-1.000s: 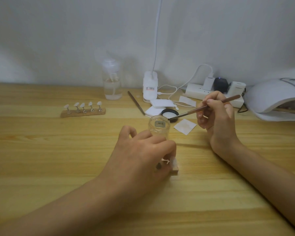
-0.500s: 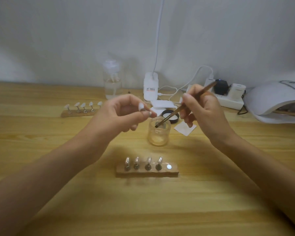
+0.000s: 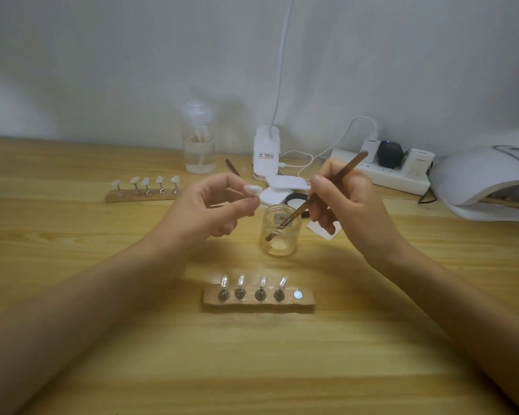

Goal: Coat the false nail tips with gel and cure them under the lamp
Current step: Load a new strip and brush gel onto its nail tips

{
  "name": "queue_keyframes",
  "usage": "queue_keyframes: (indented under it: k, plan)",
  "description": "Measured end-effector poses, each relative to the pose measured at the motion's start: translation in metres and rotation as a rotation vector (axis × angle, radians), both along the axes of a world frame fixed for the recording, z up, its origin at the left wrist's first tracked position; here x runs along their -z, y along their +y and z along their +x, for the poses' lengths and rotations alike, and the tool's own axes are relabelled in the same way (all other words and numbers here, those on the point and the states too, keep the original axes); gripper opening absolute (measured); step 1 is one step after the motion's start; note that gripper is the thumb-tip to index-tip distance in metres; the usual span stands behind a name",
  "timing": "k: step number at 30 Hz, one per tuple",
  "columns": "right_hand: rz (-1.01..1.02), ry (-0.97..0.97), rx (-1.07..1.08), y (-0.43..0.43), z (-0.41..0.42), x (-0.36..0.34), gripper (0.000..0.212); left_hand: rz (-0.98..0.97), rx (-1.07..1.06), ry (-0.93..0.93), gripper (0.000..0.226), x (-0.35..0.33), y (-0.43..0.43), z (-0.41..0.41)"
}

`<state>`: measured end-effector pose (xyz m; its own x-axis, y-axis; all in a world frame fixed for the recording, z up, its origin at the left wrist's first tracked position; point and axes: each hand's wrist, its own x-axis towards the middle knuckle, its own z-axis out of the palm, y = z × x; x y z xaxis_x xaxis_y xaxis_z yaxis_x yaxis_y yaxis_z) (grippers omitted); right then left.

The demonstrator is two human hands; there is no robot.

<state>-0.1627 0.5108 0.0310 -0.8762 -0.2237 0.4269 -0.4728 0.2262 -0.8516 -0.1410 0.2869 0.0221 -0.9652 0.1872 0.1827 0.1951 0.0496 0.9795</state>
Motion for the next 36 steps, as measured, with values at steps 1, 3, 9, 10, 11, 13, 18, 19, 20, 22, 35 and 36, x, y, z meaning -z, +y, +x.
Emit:
queue_keyframes:
  k: [1, 3, 9, 10, 11, 13, 18, 19, 20, 22, 35, 36]
  plan:
    - [-0.046, -0.011, 0.014, 0.001, 0.0, 0.0, 0.022, 0.015, 0.004, -0.002, 0.019, 0.004, 0.001, 0.0]
    - [-0.153, -0.051, 0.048, 0.004, -0.001, 0.001, 0.023, 0.045, -0.007, -0.01, 0.019, 0.01, 0.002, -0.001]
    - [-0.463, -0.258, 0.115, 0.011, -0.003, 0.016, 0.026, 0.038, -0.048, 0.033, 0.018, 0.016, 0.006, -0.006]
    - [-0.505, -0.278, 0.112, 0.011, -0.003, 0.018, 0.026, 0.022, -0.048, 0.052, 0.017, 0.017, 0.007, -0.005]
    - [-0.546, -0.297, 0.108, 0.011, -0.003, 0.02, 0.026, 0.001, -0.052, 0.071, 0.014, 0.017, 0.008, -0.005]
    - [-0.608, -0.33, 0.098, 0.011, -0.004, 0.024, 0.024, -0.06, -0.07, 0.113, 0.007, 0.02, 0.009, -0.004]
    - [-0.618, -0.35, 0.051, 0.01, -0.003, 0.025, 0.017, -0.114, -0.11, 0.127, 0.008, 0.024, 0.006, -0.004]
    - [-0.62, -0.349, 0.045, 0.01, -0.002, 0.025, 0.017, -0.106, -0.102, 0.127, 0.009, 0.023, 0.006, -0.004]
    - [-0.624, -0.346, 0.041, 0.009, -0.002, 0.025, 0.018, -0.102, -0.092, 0.13, 0.01, 0.023, 0.006, -0.004]
    - [-0.626, -0.336, 0.04, 0.008, -0.001, 0.023, 0.019, -0.105, -0.076, 0.139, 0.01, 0.022, 0.007, -0.004]
    - [-0.574, -0.299, 0.049, 0.006, -0.002, 0.025, 0.02, -0.119, -0.053, 0.162, 0.009, 0.023, 0.008, -0.005]
    - [-0.587, -0.298, 0.047, 0.006, -0.003, 0.024, 0.02, -0.124, -0.054, 0.166, 0.009, 0.023, 0.008, -0.005]
